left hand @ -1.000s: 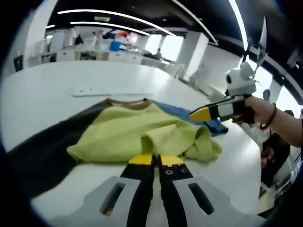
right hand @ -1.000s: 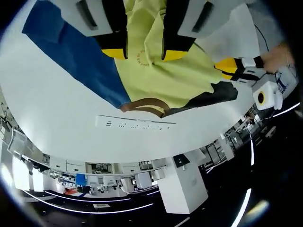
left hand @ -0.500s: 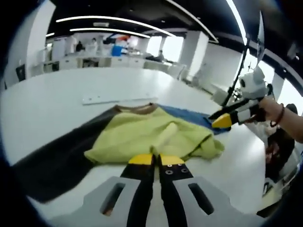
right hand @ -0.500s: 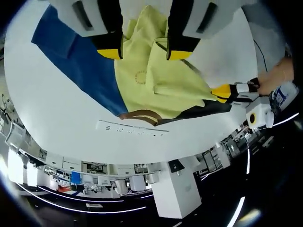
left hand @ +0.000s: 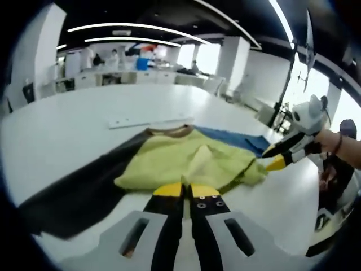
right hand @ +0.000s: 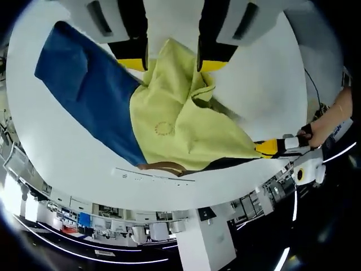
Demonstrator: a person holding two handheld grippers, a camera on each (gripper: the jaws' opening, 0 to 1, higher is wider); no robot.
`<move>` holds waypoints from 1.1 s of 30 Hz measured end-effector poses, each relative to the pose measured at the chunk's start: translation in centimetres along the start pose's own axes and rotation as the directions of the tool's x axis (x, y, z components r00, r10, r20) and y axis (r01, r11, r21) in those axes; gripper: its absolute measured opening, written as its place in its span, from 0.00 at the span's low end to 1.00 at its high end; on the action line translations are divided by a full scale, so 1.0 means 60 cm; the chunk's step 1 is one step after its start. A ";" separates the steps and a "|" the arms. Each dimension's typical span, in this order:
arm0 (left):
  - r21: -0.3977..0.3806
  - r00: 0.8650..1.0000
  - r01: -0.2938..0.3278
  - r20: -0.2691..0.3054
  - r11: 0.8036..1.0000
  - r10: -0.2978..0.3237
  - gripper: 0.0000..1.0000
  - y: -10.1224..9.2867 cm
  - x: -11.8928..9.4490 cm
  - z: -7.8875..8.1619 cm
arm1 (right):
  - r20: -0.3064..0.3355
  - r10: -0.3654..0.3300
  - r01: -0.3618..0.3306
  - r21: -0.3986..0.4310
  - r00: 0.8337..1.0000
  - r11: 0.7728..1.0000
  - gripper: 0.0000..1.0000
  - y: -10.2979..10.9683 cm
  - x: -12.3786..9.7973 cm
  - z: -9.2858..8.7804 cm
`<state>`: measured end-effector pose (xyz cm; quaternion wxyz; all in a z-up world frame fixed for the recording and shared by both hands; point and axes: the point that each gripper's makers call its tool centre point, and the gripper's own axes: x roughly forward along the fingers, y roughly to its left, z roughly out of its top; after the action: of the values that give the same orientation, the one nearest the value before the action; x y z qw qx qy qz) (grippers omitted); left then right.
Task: Fold the garment on the visible template until the final outline fits inside the template.
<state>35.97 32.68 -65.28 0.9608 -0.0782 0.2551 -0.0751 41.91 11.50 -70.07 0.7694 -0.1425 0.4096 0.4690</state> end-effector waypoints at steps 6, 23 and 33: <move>0.009 1.000 -0.015 -0.003 1.000 0.015 0.00 0.008 -0.018 -0.005 | -0.032 -0.007 0.006 -0.045 0.999 0.999 0.29 0.006 0.008 -0.026; 0.025 0.999 -0.041 -0.017 0.999 0.042 0.00 0.021 -0.040 -0.021 | 0.039 -0.011 0.010 0.014 0.999 1.000 0.20 -0.013 -0.006 -0.010; 0.036 0.997 -0.065 -0.030 0.997 0.066 0.00 0.035 -0.050 -0.026 | 0.048 -0.070 0.068 0.048 0.996 0.997 0.16 -0.056 -0.005 -0.001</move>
<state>32.84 35.07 -65.60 0.9599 -0.0519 0.2709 -0.0494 44.62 9.52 -70.43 0.7982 -0.1271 0.3958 0.4359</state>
